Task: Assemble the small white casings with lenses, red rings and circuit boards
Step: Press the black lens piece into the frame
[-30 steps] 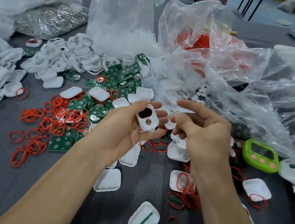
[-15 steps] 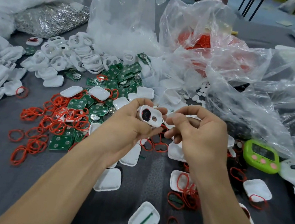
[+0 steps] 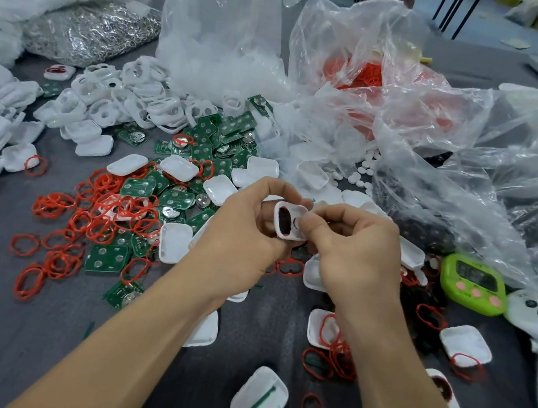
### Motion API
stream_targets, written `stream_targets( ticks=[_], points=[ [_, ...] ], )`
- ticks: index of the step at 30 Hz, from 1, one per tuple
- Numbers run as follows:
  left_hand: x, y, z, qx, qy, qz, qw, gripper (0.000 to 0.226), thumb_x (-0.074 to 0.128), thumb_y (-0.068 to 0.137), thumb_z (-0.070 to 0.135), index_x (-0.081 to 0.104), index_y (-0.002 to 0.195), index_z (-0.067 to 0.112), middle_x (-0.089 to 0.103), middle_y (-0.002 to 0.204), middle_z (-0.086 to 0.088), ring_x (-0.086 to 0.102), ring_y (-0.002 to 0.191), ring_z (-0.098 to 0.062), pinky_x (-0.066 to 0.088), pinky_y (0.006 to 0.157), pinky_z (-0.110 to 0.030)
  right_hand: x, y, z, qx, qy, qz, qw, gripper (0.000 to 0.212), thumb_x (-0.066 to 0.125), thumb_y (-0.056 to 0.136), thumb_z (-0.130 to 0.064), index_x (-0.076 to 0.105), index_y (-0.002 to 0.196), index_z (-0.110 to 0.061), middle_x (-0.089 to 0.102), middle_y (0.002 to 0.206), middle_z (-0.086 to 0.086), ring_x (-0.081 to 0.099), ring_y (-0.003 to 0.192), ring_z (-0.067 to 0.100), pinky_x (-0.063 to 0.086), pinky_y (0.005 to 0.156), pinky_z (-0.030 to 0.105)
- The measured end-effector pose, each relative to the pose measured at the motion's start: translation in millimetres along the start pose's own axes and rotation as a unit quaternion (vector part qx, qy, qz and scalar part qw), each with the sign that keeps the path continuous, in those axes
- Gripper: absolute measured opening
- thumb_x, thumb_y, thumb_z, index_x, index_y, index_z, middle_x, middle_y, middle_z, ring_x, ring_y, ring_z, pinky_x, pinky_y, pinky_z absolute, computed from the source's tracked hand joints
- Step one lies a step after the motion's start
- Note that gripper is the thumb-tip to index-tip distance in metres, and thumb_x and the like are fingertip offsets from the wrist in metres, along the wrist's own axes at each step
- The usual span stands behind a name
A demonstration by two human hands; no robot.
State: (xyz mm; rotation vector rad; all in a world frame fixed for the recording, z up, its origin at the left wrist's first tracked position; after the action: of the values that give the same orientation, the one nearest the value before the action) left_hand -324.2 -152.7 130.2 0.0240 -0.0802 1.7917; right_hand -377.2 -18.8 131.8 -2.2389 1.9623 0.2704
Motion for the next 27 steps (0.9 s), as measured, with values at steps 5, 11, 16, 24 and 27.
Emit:
stream_targets(
  ticks=[5,11,16,24,27],
  points=[
    [7.9,-3.2,2.4,0.008,-0.045,-0.009,0.999,0.051,0.062,0.072,-0.029,0.059,0.101,0.013,0.072,0.107,-0.024,0.064,0.074,-0.022,0.052,0.052,-0.024,-1.5,-0.5,-2.2,-0.015,-0.058,0.023,0.998,0.021,0.079,0.087,-0.020,0.073,0.067,-0.026,0.064,0.050,-0.009,0.050,0.041,0.002,0.038,0.043,0.015],
    [7.4,-2.7,0.8,0.011,-0.053,-0.002,0.999,0.052,0.056,0.077,-0.030,0.059,0.101,0.015,0.078,0.109,-0.005,0.064,0.076,-0.020,0.044,0.051,-0.023,-3.1,-1.8,-5.4,-0.013,-0.070,0.024,0.997,0.024,0.076,0.091,-0.022,0.071,0.068,-0.028,0.063,0.050,-0.010,0.049,0.042,0.002,0.038,0.044,0.013],
    [9.5,-6.0,4.0,0.009,-0.086,-0.002,0.996,0.049,0.058,0.080,-0.029,0.059,0.102,0.015,0.077,0.108,-0.012,0.063,0.063,-0.011,0.044,0.046,-0.017,-1.2,-7.1,-9.5,-0.033,-0.097,0.048,0.994,0.024,0.074,0.092,-0.030,0.069,0.068,-0.030,0.062,0.051,-0.016,0.055,0.047,0.004,0.038,0.047,0.013],
    [14.8,-8.7,4.7,0.017,-0.151,0.004,0.988,0.046,0.065,0.078,-0.029,0.058,0.101,0.010,0.077,0.113,-0.001,0.069,0.066,-0.008,0.047,0.045,-0.017,3.6,-20.3,-17.6,-0.073,-0.171,0.132,0.974,0.024,0.069,0.092,-0.032,0.060,0.070,-0.026,0.060,0.054,-0.012,0.060,0.059,0.008,0.042,0.056,0.024],
    [16.9,-9.4,4.6,0.019,-0.152,0.007,0.988,0.036,0.069,0.084,-0.021,0.059,0.101,0.010,0.077,0.114,0.000,0.071,0.069,-0.009,0.051,0.050,-0.019,4.3,-23.1,-21.2,-0.088,-0.206,0.150,0.963,0.025,0.066,0.092,-0.031,0.056,0.070,-0.026,0.059,0.056,-0.009,0.059,0.060,0.016,0.042,0.060,0.033]
  ],
)
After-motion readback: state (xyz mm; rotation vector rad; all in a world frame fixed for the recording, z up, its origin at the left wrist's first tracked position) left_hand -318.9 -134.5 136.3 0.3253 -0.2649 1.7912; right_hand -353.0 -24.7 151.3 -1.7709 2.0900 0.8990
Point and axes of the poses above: each hand's wrist, its own y-axis towards the middle knuckle, its own x-axis out of the palm, z = x × y, the point moved 5 cm from there along y, towards the middle knuckle
